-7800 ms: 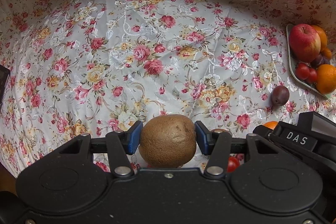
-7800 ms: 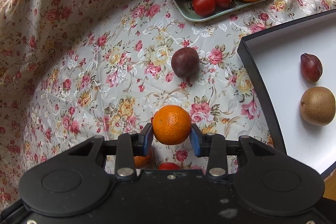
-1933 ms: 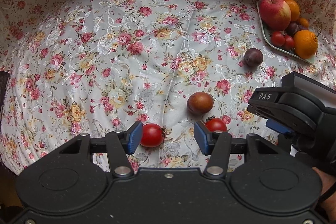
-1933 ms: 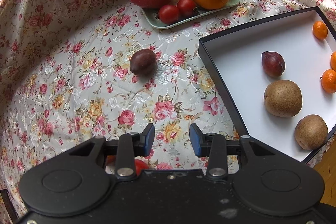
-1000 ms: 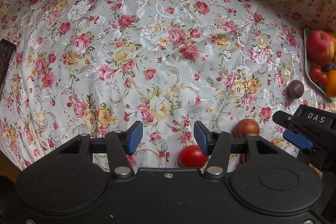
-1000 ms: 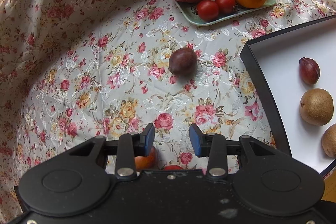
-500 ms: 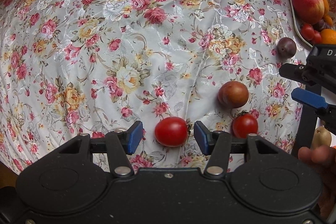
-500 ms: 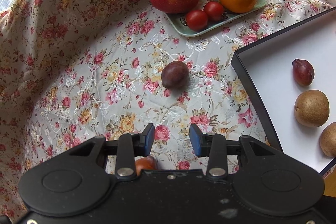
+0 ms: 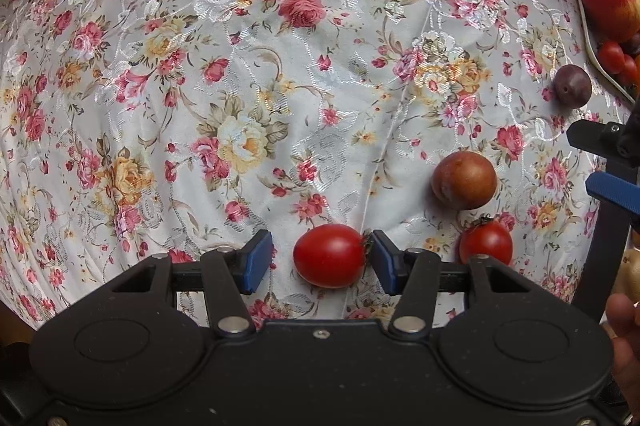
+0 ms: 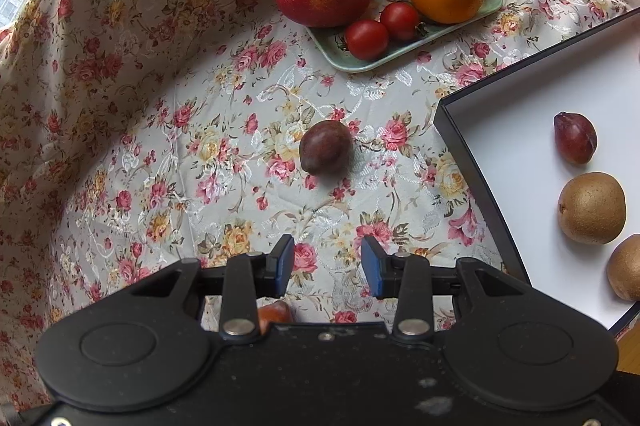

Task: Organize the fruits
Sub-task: 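Move the left tool to a red tomato while the right tool approaches a small fruit, then close the left tool on the red tomato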

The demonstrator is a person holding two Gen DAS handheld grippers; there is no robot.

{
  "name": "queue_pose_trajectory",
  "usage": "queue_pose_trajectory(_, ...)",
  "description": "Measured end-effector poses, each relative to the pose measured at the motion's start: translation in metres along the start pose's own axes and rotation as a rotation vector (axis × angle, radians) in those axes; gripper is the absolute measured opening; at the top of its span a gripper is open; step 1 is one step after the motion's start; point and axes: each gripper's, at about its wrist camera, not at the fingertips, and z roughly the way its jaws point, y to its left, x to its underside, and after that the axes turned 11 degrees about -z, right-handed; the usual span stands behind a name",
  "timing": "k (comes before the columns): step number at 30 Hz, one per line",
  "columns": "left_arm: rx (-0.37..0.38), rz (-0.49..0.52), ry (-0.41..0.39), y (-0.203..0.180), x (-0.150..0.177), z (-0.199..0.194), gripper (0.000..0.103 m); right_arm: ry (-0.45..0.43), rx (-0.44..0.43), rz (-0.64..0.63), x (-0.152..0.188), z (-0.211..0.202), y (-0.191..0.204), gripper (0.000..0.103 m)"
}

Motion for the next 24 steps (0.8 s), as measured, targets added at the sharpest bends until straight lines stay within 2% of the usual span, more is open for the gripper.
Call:
queue_pose_trajectory(1,0.001,0.0,0.001,0.0,0.0,0.0,0.058,0.0,0.003,0.003,0.0,0.0,-0.001,0.04)
queue_pose_trajectory(3,0.013,0.005,-0.021,0.007,-0.004,-0.003,0.047,0.0,0.006,0.006,-0.001,0.001,-0.002,0.04)
queue_pose_trajectory(10,-0.023,0.009,-0.124,0.01,-0.013,-0.026,0.047,0.012,-0.02,0.025,-0.005,0.0,-0.007,0.04)
queue_pose_trajectory(15,-0.014,-0.026,-0.198,0.019,-0.026,-0.051,0.047,-0.015,-0.013,0.101,-0.013,-0.006,-0.025,0.04)
queue_pose_trajectory(20,0.011,-0.052,-0.22,0.021,-0.03,-0.064,0.047,-0.049,-0.002,0.135,-0.018,-0.008,-0.034,0.04)
queue_pose_trajectory(24,0.023,-0.053,-0.207,0.022,-0.028,-0.063,0.047,-0.079,0.003,0.105,-0.018,-0.005,-0.027,0.04)
